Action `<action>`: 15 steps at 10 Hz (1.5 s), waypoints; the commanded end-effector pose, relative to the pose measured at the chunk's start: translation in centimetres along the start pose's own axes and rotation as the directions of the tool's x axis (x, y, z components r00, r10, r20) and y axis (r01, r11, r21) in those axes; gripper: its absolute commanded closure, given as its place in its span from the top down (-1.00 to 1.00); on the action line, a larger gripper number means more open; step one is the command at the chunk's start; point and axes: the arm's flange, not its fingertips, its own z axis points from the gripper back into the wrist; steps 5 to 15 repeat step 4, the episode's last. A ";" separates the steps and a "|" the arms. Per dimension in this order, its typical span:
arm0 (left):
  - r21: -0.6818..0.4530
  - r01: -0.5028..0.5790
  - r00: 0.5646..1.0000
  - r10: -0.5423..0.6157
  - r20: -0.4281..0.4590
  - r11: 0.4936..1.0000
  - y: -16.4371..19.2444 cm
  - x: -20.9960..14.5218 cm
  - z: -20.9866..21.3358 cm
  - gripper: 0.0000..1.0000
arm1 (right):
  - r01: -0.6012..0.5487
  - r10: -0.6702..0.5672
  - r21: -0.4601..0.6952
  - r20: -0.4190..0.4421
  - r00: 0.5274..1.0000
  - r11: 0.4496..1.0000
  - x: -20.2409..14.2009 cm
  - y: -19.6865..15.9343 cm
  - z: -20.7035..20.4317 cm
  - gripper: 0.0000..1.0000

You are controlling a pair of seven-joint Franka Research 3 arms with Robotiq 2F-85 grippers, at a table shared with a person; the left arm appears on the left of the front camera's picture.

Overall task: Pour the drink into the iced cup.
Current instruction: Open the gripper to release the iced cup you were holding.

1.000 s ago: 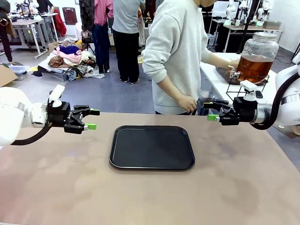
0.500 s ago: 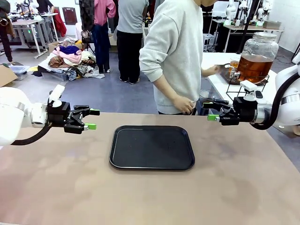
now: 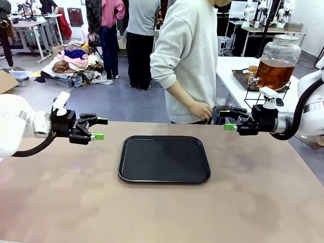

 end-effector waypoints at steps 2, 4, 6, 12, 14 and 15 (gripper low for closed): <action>0.009 -0.007 1.000 0.007 -0.002 1.000 0.0 0.2 -0.2 1.00 | 0.009 -0.009 0.002 -0.001 1.000 1.000 0.3 0.0 -0.1 1.00; 0.009 -0.007 1.000 0.007 -0.002 1.000 0.0 0.2 -0.2 1.00 | 0.009 -0.009 0.002 -0.001 1.000 1.000 0.3 0.0 -0.1 1.00; 0.009 -0.007 1.000 0.007 -0.002 1.000 0.0 0.2 -0.2 1.00 | 0.009 -0.009 0.002 -0.001 1.000 1.000 0.3 0.0 -0.1 1.00; 0.009 -0.007 1.000 0.007 -0.002 1.000 0.0 0.2 -0.2 1.00 | 0.009 -0.009 0.002 -0.001 1.000 1.000 0.3 0.0 -0.1 1.00; 0.009 -0.007 1.000 0.007 -0.002 1.000 0.0 0.2 -0.2 1.00 | 0.009 -0.009 0.002 -0.001 1.000 1.000 0.3 0.0 -0.1 1.00; 0.009 -0.007 1.000 0.007 -0.002 1.000 0.0 0.2 -0.2 1.00 | 0.009 -0.009 0.002 -0.001 1.000 1.000 0.3 0.0 -0.1 1.00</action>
